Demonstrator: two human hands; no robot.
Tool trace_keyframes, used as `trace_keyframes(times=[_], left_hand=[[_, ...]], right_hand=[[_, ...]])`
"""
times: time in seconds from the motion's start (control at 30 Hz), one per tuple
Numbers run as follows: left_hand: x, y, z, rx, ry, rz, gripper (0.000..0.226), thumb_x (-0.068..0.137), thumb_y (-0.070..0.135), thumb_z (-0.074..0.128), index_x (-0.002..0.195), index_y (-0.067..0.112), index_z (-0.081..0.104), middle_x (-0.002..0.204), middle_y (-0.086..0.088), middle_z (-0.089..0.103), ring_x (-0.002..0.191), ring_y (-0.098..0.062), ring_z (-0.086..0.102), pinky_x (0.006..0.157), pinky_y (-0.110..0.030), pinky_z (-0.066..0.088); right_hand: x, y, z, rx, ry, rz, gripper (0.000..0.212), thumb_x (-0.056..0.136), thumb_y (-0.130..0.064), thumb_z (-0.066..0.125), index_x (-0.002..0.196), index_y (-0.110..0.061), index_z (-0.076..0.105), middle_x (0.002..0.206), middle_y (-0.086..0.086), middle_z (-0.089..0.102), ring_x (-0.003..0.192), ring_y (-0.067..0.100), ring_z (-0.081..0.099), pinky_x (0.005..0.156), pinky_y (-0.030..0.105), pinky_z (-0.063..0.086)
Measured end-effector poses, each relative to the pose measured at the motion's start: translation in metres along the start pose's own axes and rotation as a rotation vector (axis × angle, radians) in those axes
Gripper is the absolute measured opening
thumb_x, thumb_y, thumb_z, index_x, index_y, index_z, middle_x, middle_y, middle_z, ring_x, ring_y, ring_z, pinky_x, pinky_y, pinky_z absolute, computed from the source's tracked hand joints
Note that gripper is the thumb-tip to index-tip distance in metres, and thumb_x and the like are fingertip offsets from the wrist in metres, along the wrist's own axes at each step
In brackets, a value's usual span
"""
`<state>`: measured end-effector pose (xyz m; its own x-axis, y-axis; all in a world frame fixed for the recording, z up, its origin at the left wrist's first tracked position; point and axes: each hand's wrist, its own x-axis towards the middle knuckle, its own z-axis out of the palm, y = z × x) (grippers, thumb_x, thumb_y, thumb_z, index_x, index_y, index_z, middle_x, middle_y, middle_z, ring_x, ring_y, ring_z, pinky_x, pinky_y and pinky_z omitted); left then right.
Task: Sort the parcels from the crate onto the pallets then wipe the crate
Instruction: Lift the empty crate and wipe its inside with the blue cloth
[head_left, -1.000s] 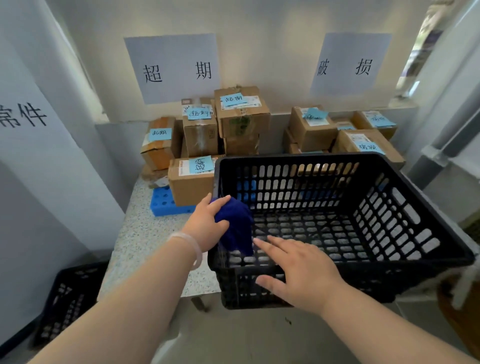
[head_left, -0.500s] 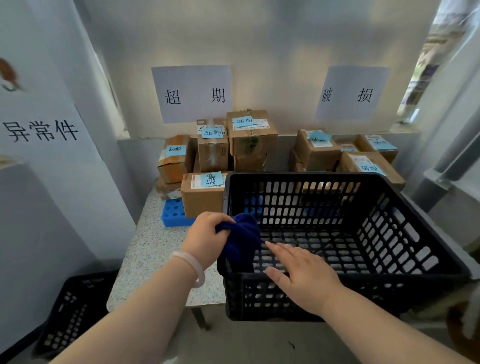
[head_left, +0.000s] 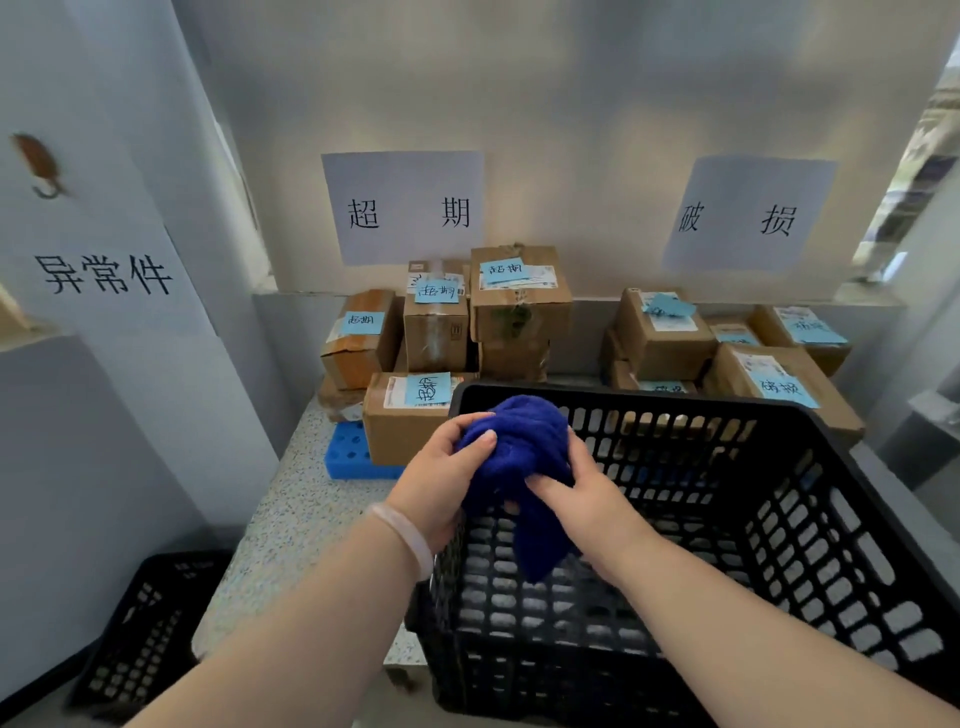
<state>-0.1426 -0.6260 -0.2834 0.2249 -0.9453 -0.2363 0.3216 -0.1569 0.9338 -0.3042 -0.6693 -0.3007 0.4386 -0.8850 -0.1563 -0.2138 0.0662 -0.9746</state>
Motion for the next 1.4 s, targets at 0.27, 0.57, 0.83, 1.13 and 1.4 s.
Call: trace_keyframes(times=[0.27,0.57,0.83,1.13,1.4], left_hand=[[0.042,-0.003,-0.006,0.65,0.131,0.203,0.063,0.098,0.032,0.059,0.153,0.032,0.029,0.147,0.019,0.035,0.137,0.0,0.031,0.117,-0.029,0.025],[0.051,-0.024,-0.012,0.922,0.133,0.109,0.068,0.1,0.049,0.043,0.156,0.034,0.007,0.162,0.016,0.011,0.149,-0.001,0.008,0.124,-0.033,0.01],[0.052,-0.025,-0.004,1.199,0.235,-0.009,0.071,0.101,0.053,0.036,0.158,0.028,0.001,0.165,0.013,-0.004,0.15,-0.004,-0.001,0.115,-0.018,-0.002],[0.049,-0.031,-0.002,1.307,0.274,-0.045,0.074,0.1,0.057,0.033,0.159,0.026,0.0,0.165,0.012,-0.007,0.151,-0.007,-0.003,0.12,-0.024,-0.001],[0.047,-0.034,-0.002,1.31,0.292,-0.063,0.074,0.098,0.061,0.031,0.158,0.031,0.0,0.164,0.015,-0.006,0.152,-0.012,0.001,0.122,-0.032,0.003]], right_hand=[[0.072,-0.03,-0.022,-0.096,0.131,-0.135,0.042,0.1,-0.018,0.054,0.14,-0.031,0.049,0.123,-0.015,0.053,0.115,0.003,0.047,0.093,0.014,0.036],[0.169,-0.02,0.0,-0.987,-0.049,-0.284,0.067,0.097,-0.014,0.043,0.152,-0.046,0.022,0.165,-0.003,0.007,0.149,0.027,0.013,0.119,0.043,0.022],[0.196,-0.009,0.009,-1.29,-0.187,-0.453,0.067,0.091,-0.049,0.056,0.149,-0.035,0.025,0.147,0.004,0.04,0.13,0.028,0.044,0.112,0.05,0.032],[0.183,-0.002,-0.062,-1.299,-0.132,-0.234,0.06,0.096,-0.029,0.047,0.151,-0.034,0.023,0.145,0.002,0.044,0.128,0.03,0.047,0.115,0.055,0.023],[0.144,0.017,-0.195,-1.395,0.148,0.027,0.051,0.095,-0.016,0.042,0.145,-0.027,0.041,0.157,0.001,0.033,0.143,0.024,0.031,0.119,0.049,0.02]])
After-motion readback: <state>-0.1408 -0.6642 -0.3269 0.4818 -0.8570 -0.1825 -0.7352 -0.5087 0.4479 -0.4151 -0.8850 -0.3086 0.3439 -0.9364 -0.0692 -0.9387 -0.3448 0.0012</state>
